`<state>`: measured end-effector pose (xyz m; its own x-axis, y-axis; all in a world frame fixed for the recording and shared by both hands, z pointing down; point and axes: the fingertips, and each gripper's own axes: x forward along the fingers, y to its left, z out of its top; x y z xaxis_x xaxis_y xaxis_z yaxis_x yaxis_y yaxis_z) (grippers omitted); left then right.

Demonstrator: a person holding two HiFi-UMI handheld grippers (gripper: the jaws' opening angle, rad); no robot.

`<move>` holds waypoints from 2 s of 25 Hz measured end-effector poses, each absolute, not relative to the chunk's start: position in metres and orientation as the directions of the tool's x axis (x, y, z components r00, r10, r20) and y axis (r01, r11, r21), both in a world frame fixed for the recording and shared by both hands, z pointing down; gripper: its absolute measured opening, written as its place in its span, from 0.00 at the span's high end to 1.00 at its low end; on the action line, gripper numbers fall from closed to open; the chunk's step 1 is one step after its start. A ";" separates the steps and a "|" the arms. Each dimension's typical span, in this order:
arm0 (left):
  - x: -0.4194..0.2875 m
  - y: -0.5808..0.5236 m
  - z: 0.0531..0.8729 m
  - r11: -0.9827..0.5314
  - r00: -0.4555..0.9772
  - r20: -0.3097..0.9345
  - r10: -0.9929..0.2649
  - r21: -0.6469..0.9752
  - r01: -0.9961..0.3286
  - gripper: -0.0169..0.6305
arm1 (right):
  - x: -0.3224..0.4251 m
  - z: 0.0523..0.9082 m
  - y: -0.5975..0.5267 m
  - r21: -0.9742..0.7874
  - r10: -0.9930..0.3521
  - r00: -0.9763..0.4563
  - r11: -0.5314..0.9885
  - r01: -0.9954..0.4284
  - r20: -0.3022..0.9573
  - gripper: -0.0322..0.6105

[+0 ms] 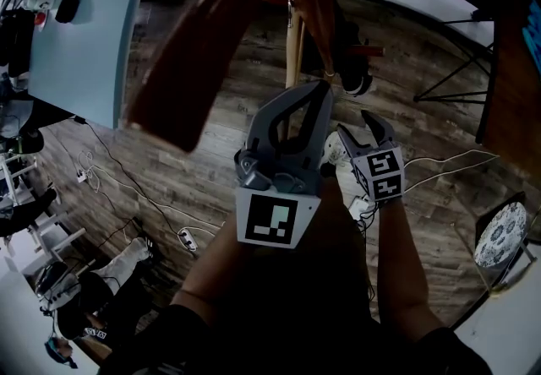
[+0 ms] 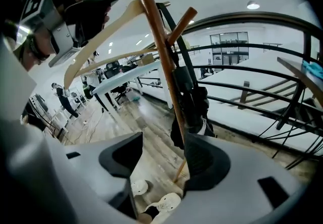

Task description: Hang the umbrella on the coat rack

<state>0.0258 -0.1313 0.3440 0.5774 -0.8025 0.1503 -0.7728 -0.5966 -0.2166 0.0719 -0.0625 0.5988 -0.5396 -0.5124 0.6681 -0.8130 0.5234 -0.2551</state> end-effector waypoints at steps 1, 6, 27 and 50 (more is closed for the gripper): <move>0.026 -0.132 0.344 -0.596 0.577 0.150 -0.803 -0.216 -0.773 0.96 | 0.072 0.594 -0.065 -0.243 -0.529 -0.540 0.528 -0.813 0.655 0.54; 0.026 -0.130 0.344 -0.598 0.579 0.150 -0.802 -0.216 -0.772 0.96 | 0.074 0.582 -0.070 -0.226 -0.569 -0.538 0.527 -0.819 0.622 0.54; 0.027 -0.126 0.339 -0.595 0.575 0.152 -0.804 -0.231 -0.770 0.96 | 0.085 0.556 -0.085 -0.174 -0.653 -0.508 0.507 -0.844 0.561 0.54; 0.021 -0.107 0.293 -0.653 0.651 0.111 -0.751 -0.269 -0.708 0.96 | 0.089 0.419 -0.097 -0.054 -0.821 -0.468 0.478 -0.877 0.328 0.91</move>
<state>0.0205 -0.1066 0.2926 0.6508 -0.7511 0.1114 -0.7078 -0.6532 -0.2690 0.0886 -0.0966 0.4185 -0.4676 -0.8210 0.3276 -0.8767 0.4780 -0.0535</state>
